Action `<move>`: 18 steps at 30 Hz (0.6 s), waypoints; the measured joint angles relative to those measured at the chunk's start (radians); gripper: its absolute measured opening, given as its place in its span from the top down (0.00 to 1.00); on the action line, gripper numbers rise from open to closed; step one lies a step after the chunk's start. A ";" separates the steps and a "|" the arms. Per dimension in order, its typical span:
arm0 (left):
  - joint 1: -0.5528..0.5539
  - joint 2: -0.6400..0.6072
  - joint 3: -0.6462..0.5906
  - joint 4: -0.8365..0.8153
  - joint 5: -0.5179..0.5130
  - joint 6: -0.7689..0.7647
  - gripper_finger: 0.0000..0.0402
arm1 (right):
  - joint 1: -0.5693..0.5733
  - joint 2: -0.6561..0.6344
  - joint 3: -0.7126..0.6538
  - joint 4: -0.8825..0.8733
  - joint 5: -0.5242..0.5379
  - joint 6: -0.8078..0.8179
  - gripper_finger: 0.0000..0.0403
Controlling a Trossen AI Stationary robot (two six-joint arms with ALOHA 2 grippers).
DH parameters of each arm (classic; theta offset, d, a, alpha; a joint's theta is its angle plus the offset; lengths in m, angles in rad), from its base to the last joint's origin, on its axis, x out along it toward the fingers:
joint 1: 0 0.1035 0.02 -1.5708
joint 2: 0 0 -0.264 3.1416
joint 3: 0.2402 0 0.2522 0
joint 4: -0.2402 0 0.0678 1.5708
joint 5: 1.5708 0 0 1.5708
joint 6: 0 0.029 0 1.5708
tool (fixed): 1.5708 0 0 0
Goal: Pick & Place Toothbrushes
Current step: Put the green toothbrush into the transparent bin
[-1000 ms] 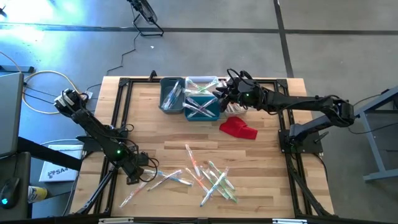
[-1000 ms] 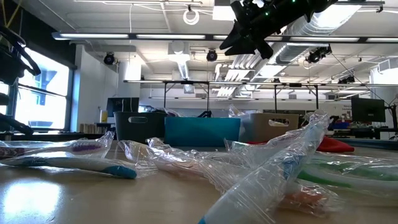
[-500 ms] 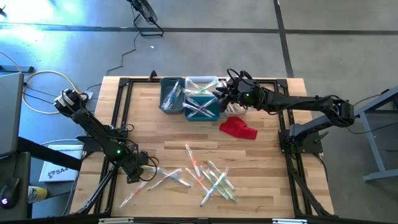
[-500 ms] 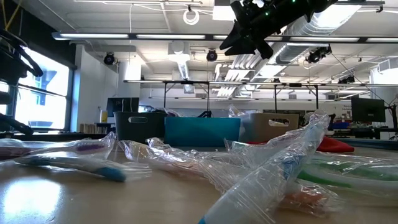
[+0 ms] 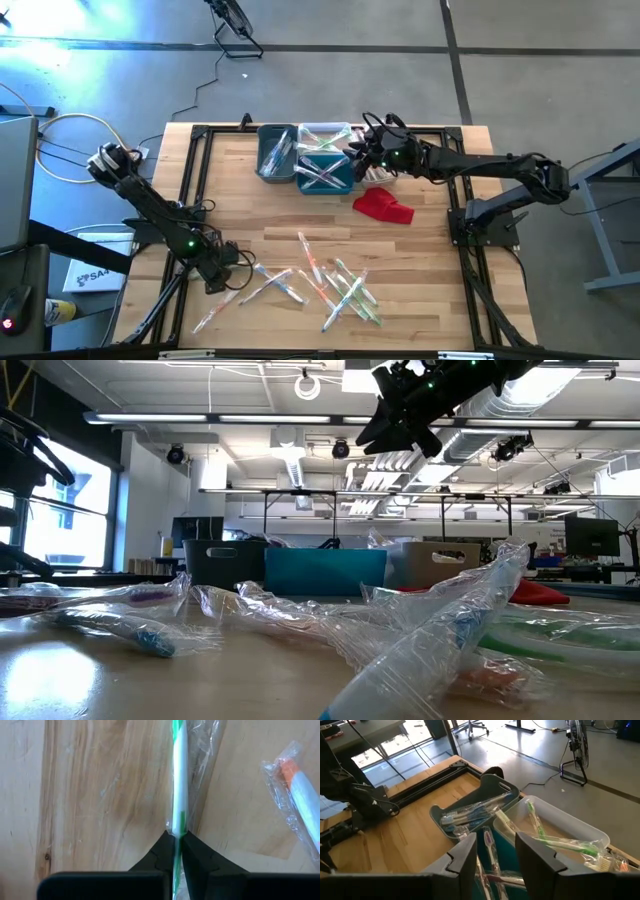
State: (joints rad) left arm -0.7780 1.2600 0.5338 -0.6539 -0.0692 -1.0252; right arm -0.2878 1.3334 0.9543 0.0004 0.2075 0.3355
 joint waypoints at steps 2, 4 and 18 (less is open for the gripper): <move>0.000 0.001 0.009 -0.008 -0.003 0.000 0.96 | 0.000 0.000 0.000 0.000 0.000 0.000 0.68; 0.000 0.002 0.019 -0.018 -0.014 -0.002 0.97 | 0.000 0.000 0.000 0.000 0.001 0.000 0.68; 0.000 -0.021 0.096 -0.171 -0.112 -0.146 0.97 | 0.000 0.000 0.000 0.003 0.002 0.000 0.68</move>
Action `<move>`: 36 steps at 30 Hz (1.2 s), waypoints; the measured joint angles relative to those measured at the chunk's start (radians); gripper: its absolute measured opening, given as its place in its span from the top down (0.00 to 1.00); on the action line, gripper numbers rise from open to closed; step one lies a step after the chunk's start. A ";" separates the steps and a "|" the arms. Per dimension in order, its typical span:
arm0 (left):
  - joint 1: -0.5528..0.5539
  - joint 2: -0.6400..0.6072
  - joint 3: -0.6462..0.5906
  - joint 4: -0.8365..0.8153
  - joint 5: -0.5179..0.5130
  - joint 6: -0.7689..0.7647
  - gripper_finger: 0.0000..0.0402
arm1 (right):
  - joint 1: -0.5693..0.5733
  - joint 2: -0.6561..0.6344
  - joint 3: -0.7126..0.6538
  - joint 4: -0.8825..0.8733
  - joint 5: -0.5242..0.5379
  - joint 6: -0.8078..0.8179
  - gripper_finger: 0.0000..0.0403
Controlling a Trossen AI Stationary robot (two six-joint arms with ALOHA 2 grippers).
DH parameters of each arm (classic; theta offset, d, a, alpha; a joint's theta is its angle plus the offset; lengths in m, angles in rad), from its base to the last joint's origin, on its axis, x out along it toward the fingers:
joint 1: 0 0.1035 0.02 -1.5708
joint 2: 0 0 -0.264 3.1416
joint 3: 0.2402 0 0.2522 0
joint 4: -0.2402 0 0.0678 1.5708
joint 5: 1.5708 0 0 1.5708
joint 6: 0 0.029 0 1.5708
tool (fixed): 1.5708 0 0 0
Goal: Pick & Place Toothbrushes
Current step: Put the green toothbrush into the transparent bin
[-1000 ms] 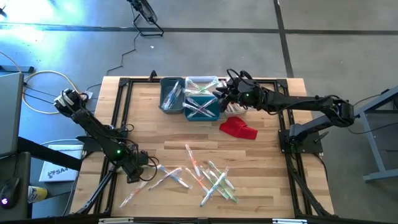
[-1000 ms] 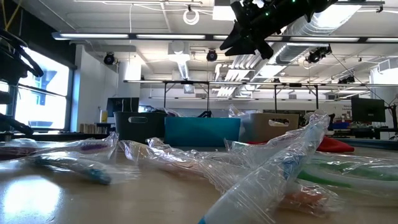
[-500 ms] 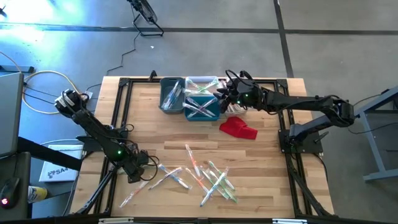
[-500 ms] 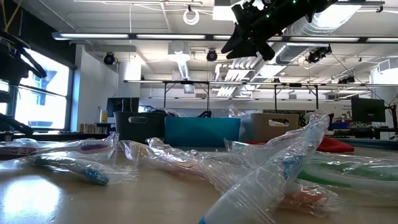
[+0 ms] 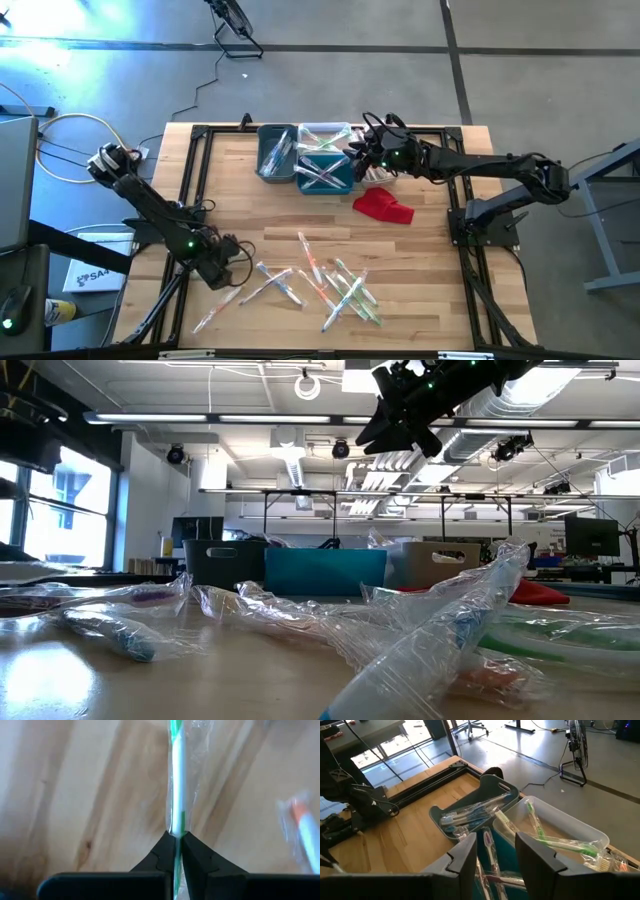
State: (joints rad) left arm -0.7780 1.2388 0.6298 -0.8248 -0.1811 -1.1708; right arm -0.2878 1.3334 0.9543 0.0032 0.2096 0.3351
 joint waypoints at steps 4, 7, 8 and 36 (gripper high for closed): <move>0.000 -0.015 0.021 -0.035 -0.101 -0.040 0.97 | 0.000 0.000 0.000 0.000 -0.001 0.000 0.68; 0.016 -0.019 0.035 -0.055 -0.191 -0.069 0.97 | 0.000 0.000 0.000 0.000 -0.002 0.000 0.68; 0.031 -0.019 0.039 -0.052 -0.209 -0.068 0.97 | 0.000 0.000 0.000 0.000 -0.002 0.000 0.68; 0.701 -0.026 0.236 0.136 -0.233 0.641 0.97 | -0.054 -0.015 -0.001 -0.107 -0.051 -0.130 0.70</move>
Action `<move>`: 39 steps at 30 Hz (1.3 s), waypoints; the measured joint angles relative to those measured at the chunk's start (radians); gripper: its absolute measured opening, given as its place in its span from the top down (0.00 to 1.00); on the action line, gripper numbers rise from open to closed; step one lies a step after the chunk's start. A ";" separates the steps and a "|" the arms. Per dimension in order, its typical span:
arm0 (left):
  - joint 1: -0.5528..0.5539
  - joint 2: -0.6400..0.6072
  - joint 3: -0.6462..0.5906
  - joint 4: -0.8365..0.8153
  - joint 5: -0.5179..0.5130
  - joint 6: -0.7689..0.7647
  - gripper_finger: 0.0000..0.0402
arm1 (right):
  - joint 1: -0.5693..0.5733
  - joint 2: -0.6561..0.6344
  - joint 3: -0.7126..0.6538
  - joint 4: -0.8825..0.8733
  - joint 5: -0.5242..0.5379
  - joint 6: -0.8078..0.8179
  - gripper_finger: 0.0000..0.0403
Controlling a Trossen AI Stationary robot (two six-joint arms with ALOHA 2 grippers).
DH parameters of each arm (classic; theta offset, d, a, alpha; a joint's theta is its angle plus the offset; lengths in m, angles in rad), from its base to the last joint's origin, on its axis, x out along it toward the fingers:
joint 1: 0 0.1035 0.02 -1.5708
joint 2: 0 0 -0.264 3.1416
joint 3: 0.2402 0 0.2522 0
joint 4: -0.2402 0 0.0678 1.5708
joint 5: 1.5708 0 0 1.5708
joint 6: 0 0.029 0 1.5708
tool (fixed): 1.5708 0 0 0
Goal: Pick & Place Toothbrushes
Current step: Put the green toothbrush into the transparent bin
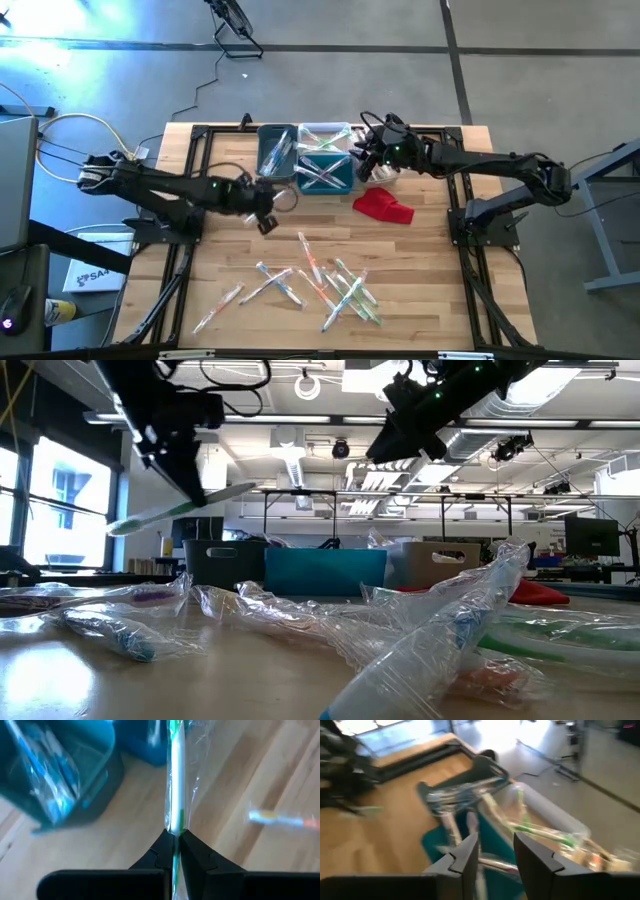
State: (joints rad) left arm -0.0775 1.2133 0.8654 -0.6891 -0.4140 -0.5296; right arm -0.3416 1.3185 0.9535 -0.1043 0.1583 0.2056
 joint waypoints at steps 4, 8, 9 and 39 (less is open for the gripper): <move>0.112 0.000 0.000 0.130 0.079 0.106 0.97 | -0.031 -0.023 0.000 0.003 -0.139 -0.001 0.78; 0.221 0.000 0.000 0.275 0.141 0.165 0.97 | -0.059 -0.054 0.000 0.013 -0.210 -0.051 0.86; 0.244 0.000 0.000 0.307 0.150 0.176 0.97 | -0.067 -0.063 0.000 0.010 -0.210 -0.065 0.88; 0.630 0.401 0.419 0.488 0.283 0.588 0.97 | -0.365 -0.259 0.000 -0.190 -0.396 -0.155 0.99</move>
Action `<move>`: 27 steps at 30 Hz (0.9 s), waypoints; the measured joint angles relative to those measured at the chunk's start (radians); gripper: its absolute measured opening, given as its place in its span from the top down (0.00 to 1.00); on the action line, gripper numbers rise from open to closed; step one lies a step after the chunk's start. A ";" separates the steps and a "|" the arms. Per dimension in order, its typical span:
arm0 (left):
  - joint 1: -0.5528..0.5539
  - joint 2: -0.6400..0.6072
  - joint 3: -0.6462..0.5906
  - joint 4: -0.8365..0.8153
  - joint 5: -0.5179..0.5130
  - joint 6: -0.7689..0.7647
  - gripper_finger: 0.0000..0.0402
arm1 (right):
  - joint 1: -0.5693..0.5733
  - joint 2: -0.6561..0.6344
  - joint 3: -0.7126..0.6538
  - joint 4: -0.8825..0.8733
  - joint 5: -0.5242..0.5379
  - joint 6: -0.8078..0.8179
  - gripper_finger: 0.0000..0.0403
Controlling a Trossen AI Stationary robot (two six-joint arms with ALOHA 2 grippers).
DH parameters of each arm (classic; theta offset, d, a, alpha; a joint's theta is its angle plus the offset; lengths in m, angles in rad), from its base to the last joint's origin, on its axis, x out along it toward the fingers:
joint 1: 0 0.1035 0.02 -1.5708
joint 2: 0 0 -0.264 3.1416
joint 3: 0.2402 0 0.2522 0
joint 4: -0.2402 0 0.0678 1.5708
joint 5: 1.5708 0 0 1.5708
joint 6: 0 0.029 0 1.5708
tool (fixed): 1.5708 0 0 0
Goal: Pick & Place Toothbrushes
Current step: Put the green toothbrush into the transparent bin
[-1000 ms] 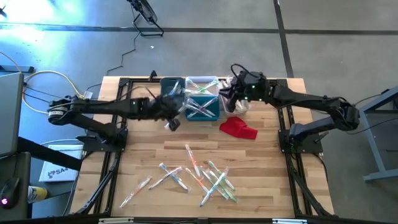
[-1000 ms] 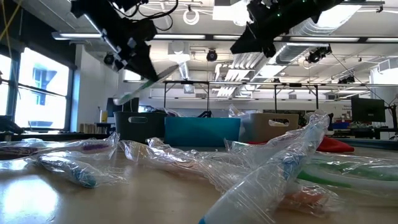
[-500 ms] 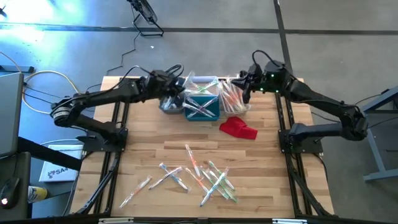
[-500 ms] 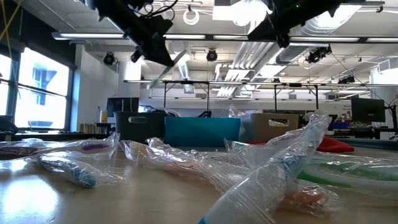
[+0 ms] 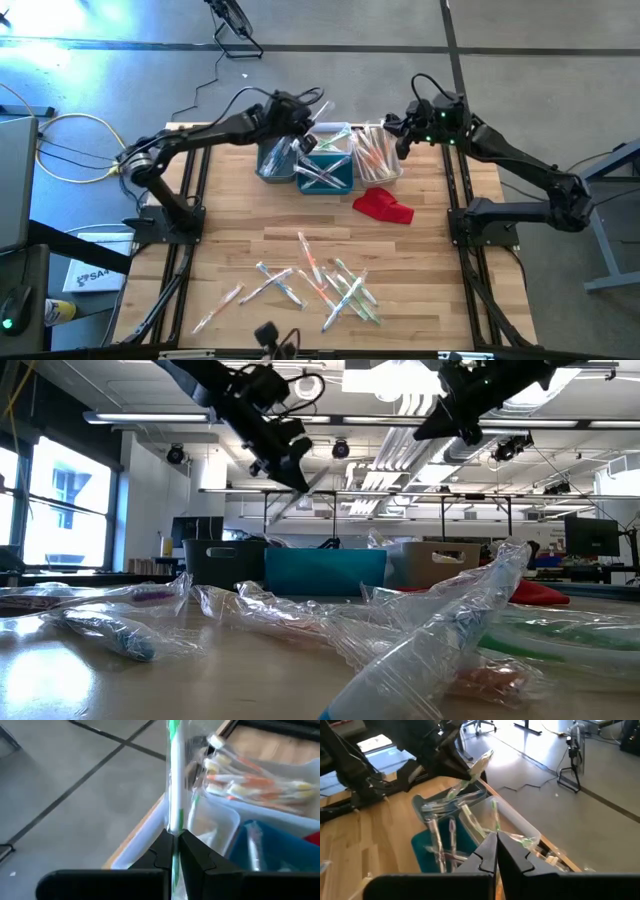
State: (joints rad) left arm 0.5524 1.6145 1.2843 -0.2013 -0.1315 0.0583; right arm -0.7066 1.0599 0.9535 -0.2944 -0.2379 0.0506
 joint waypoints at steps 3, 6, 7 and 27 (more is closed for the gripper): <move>0.030 0.049 0.029 0.039 0.024 0.026 0.97 | -0.010 0.000 0.000 0.001 0.000 0.002 0.99; 0.061 0.082 0.034 0.089 0.050 0.024 0.97 | -0.010 0.000 0.000 0.005 0.001 0.001 0.99; 0.067 0.093 0.034 0.109 0.054 0.024 0.97 | -0.010 0.000 0.000 0.007 0.000 0.000 0.99; 0.089 0.283 0.036 0.249 0.126 0.039 0.97 | -0.010 0.000 0.000 -0.010 0.011 -0.055 0.99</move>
State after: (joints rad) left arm 0.6415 1.8975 1.3201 0.0474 -0.0059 0.0971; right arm -0.7163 1.0595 0.9539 -0.3049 -0.2268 -0.0044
